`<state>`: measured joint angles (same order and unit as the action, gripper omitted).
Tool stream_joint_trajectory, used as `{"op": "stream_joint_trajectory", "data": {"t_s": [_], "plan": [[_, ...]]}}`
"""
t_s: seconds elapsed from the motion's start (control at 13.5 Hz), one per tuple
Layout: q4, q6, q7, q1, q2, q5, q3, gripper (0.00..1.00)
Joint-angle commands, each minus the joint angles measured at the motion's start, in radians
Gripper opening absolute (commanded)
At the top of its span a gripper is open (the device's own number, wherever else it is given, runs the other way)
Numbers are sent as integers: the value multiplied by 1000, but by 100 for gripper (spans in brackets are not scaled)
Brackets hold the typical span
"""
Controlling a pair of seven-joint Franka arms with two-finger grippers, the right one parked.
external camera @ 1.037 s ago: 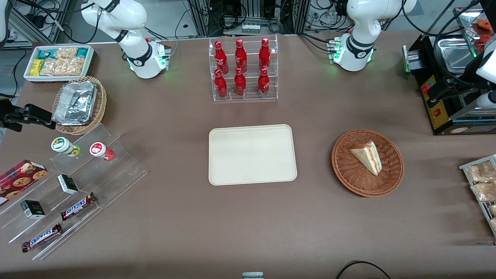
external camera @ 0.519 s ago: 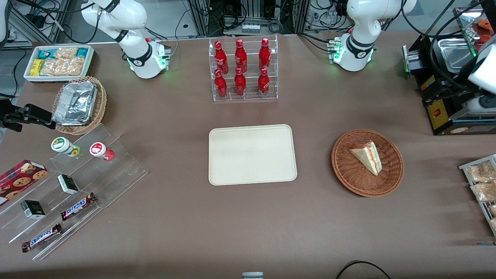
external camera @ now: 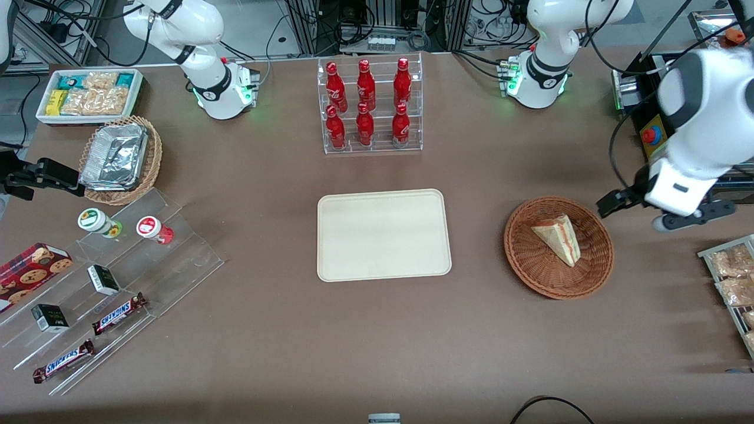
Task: Place sandwich from basket to tray
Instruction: 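Lower the open left gripper over the wrapped sandwich in the wicker basket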
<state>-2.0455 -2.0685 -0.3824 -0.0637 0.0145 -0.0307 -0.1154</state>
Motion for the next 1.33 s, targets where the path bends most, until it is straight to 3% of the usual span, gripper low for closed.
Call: {"op": "stream_joint_trajectory", "data": {"t_s": [0.0,0.15,0.67,1.26], "plan": [[-139,-172,-168,25,26,-11,-12,100],[-167,-246,-226,25,-23,-14,-26,100],[-177,-260,-279,28,-140,-18,-32,100],[-228,-323,-279,16,-205,-23,-24,100]]}}
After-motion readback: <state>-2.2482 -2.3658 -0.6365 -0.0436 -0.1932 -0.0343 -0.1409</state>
